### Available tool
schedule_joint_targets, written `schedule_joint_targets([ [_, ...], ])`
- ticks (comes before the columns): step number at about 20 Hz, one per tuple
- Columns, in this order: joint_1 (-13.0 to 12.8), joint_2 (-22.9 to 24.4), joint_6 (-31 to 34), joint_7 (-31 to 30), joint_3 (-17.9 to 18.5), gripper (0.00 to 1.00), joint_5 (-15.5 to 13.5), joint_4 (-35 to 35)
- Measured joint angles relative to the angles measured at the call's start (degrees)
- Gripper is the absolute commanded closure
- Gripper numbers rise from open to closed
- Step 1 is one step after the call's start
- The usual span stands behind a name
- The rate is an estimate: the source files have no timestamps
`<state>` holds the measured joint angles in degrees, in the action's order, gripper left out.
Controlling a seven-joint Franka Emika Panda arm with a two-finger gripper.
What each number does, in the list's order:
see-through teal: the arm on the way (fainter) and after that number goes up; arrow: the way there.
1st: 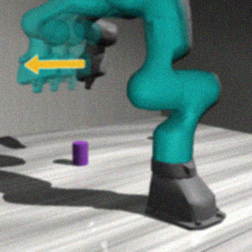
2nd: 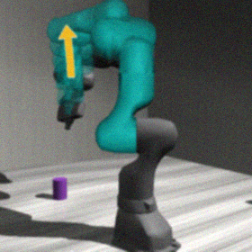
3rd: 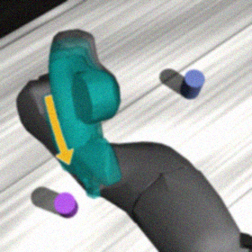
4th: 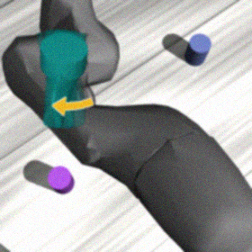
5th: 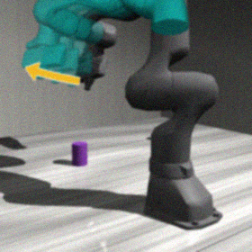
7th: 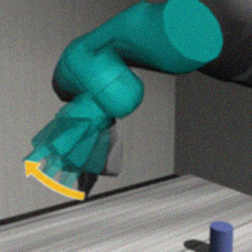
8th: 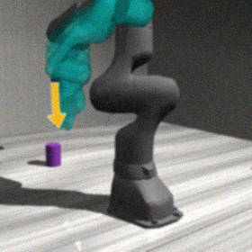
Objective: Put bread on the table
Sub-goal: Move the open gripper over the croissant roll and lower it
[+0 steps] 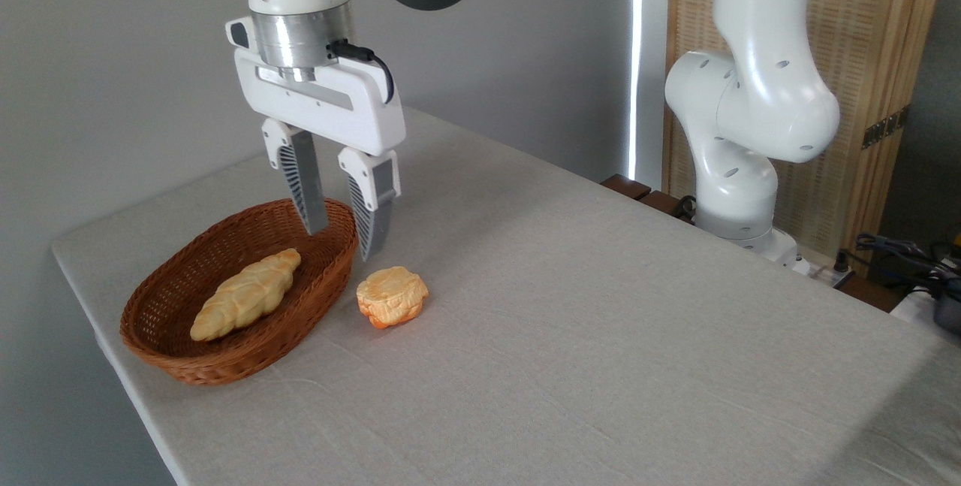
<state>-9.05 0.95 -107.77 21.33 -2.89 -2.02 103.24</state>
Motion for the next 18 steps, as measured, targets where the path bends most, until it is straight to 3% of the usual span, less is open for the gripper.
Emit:
schedule_joint_targets([
  [8,-0.9,-4.3,-14.4,-15.7,-6.7,0.0,-0.6,0.1],
  [14,-1.0,-8.6,-21.6,-17.8,-9.6,0.0,-0.6,0.1],
  [18,-1.0,-11.3,-22.7,-17.8,-10.9,0.0,-0.6,0.1],
])
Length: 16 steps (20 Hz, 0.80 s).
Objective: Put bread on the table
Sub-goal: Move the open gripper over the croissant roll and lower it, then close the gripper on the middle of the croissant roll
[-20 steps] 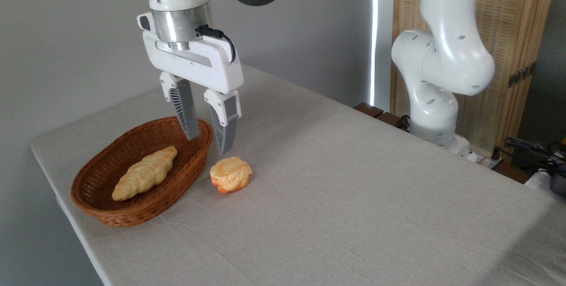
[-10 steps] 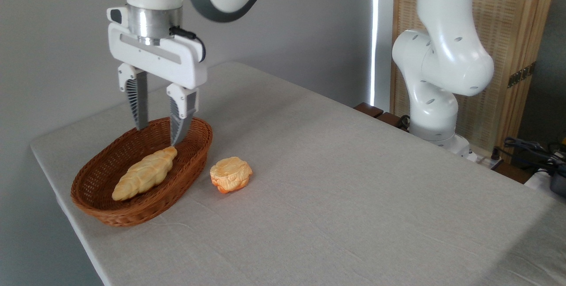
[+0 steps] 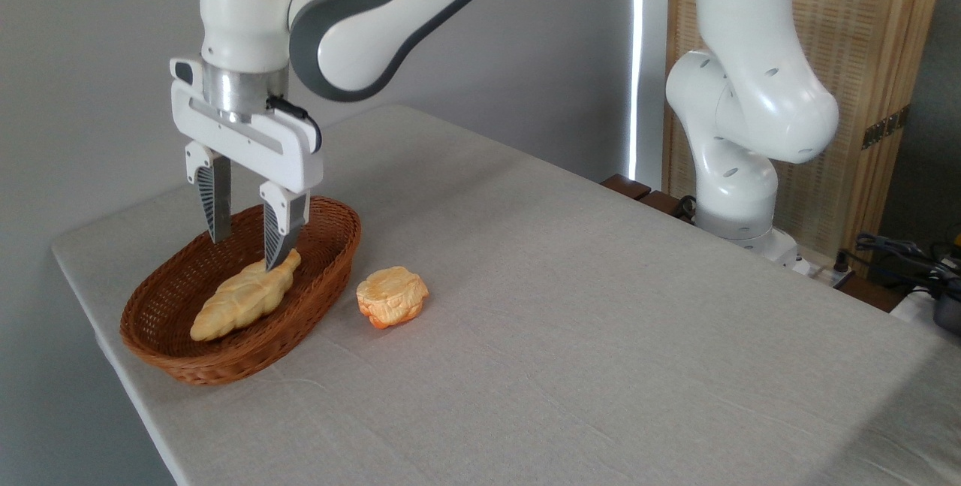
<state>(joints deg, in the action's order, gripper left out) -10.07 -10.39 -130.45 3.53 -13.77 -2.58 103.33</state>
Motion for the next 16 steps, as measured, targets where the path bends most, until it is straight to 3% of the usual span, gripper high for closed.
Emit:
schedule_joint_targets([
  [8,-1.3,-4.6,-3.4,0.0,-0.3,0.0,0.1,0.0],
  [16,-1.3,-6.1,-3.5,0.0,-0.3,0.0,4.1,0.0],
])
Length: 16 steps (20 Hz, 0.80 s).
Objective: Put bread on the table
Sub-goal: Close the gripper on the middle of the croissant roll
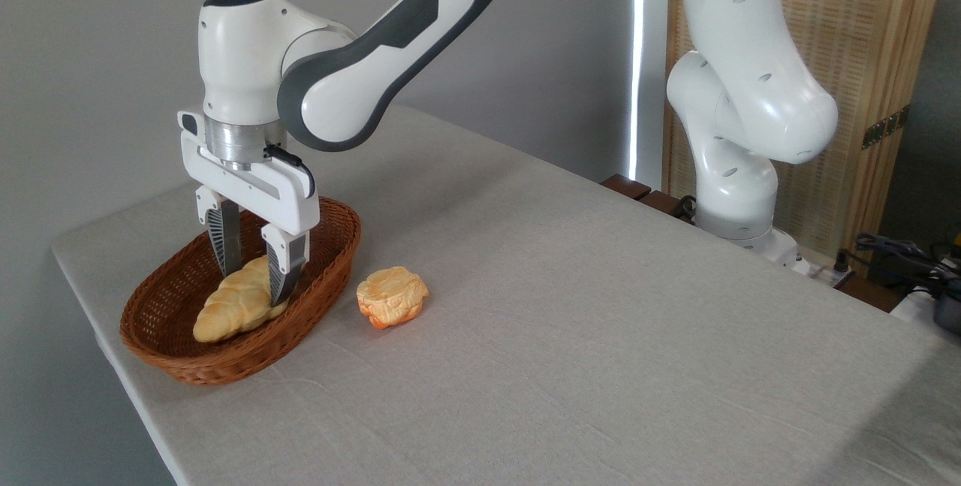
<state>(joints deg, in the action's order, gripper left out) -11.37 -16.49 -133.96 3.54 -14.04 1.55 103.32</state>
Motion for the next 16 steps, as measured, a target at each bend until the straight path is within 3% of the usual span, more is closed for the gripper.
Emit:
schedule_joint_targets([
  [2,0.0,-0.2,0.0,0.0,0.0,0.14,1.0,0.0],
  [4,-0.3,-0.2,0.0,0.0,-0.1,0.45,1.9,0.0],
  [5,-0.3,-0.2,0.0,0.0,-0.1,0.53,2.0,0.0],
  [7,-0.4,-0.2,0.0,0.0,-0.1,0.57,2.1,0.0],
  [16,-0.4,-0.2,0.0,0.0,-0.1,0.56,2.1,-0.1],
])
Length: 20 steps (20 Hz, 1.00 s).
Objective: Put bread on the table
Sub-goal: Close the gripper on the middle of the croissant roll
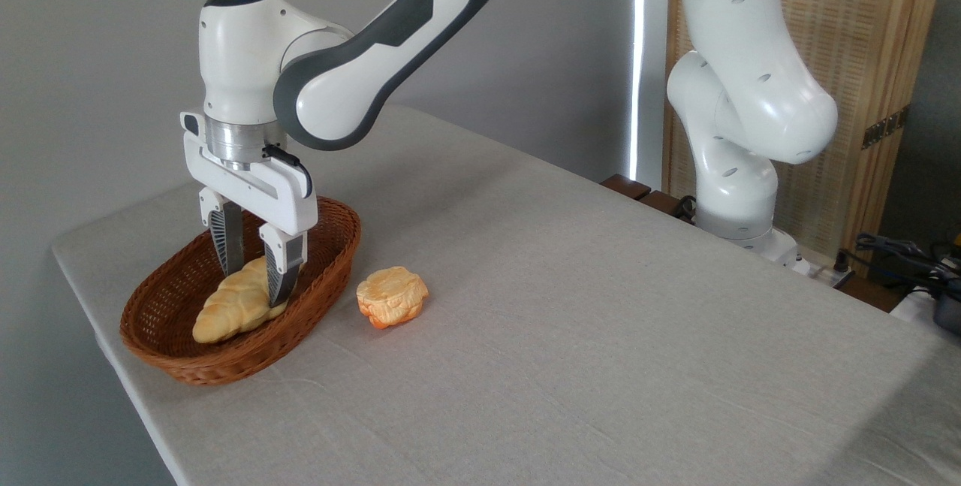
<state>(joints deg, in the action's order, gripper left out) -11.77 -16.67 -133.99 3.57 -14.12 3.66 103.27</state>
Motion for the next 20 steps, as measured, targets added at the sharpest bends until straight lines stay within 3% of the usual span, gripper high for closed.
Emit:
schedule_joint_targets([
  [11,0.0,0.0,0.0,0.0,0.0,0.57,0.0,0.0],
  [14,0.0,0.0,0.0,0.0,0.0,0.69,0.0,0.0],
  [20,0.0,0.0,0.0,0.0,0.0,0.71,0.0,-0.1],
])
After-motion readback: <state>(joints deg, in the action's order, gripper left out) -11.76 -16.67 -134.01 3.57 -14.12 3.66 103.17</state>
